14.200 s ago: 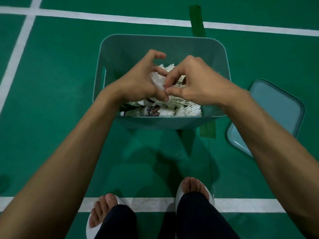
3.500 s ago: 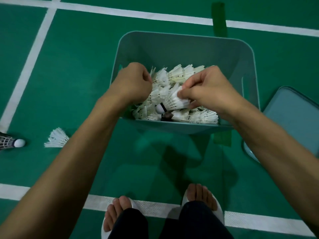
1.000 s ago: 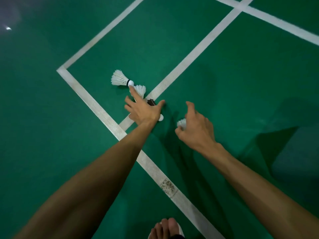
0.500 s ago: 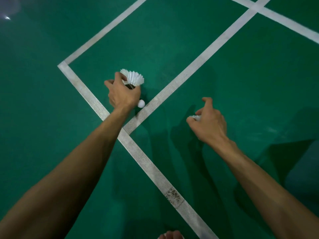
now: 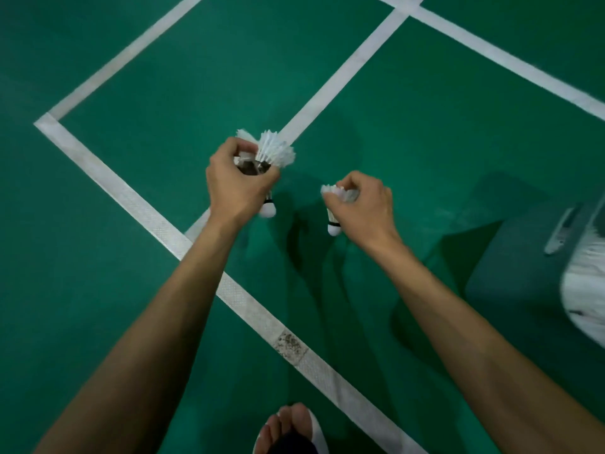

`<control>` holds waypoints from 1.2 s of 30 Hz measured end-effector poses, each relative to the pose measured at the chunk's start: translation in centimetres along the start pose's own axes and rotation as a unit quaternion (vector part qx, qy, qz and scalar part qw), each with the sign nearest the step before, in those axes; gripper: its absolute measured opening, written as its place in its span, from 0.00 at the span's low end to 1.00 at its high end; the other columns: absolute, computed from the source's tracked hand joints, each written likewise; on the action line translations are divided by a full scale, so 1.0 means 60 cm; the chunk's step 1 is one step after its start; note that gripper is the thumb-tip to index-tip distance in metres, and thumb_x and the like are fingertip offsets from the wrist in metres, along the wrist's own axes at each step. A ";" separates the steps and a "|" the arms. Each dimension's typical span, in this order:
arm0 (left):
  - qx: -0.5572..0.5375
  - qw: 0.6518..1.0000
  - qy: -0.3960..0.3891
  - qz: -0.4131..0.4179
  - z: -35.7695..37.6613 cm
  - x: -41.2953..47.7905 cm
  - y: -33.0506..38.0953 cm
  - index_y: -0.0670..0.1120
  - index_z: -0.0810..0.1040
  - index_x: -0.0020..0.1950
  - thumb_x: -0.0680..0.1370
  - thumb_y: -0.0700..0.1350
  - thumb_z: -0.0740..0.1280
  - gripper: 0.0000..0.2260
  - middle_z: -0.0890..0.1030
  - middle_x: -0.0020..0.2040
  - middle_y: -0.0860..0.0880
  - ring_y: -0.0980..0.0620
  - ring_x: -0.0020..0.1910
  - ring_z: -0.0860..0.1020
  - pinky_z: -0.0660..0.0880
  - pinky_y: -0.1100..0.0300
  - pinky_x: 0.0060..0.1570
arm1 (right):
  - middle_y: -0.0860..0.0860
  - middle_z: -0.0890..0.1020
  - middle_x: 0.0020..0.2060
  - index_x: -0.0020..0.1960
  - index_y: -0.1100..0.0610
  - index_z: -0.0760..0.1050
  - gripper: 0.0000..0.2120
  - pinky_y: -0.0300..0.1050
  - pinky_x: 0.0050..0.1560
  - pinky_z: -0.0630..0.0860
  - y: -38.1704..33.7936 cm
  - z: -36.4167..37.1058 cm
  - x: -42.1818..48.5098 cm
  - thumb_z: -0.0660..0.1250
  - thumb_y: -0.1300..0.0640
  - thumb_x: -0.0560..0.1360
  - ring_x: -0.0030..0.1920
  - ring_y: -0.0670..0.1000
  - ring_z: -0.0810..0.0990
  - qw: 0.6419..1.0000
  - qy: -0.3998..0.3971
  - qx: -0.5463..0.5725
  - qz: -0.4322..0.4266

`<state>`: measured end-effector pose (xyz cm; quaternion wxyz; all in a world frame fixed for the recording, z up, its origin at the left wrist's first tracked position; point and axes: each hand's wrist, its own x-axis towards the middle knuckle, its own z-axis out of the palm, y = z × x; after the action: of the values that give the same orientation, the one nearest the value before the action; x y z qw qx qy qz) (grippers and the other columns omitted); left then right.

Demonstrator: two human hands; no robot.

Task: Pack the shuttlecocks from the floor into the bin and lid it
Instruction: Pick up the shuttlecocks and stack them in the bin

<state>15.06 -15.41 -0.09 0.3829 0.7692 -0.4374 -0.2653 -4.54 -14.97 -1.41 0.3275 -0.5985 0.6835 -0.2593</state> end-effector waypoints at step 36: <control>-0.121 0.906 -0.404 -0.022 0.357 -0.464 0.394 0.39 0.82 0.50 0.70 0.41 0.78 0.12 0.84 0.46 0.43 0.48 0.37 0.81 0.80 0.55 0.36 | 0.56 0.86 0.32 0.46 0.67 0.82 0.06 0.37 0.25 0.71 0.306 -0.561 -0.249 0.69 0.64 0.75 0.22 0.49 0.78 0.948 -0.082 0.030 0.306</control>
<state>-25.24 -6.31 9.20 0.2574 0.5535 -0.5021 -0.6126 -40.90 1.28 8.85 0.4642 -0.3694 0.7965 -0.1166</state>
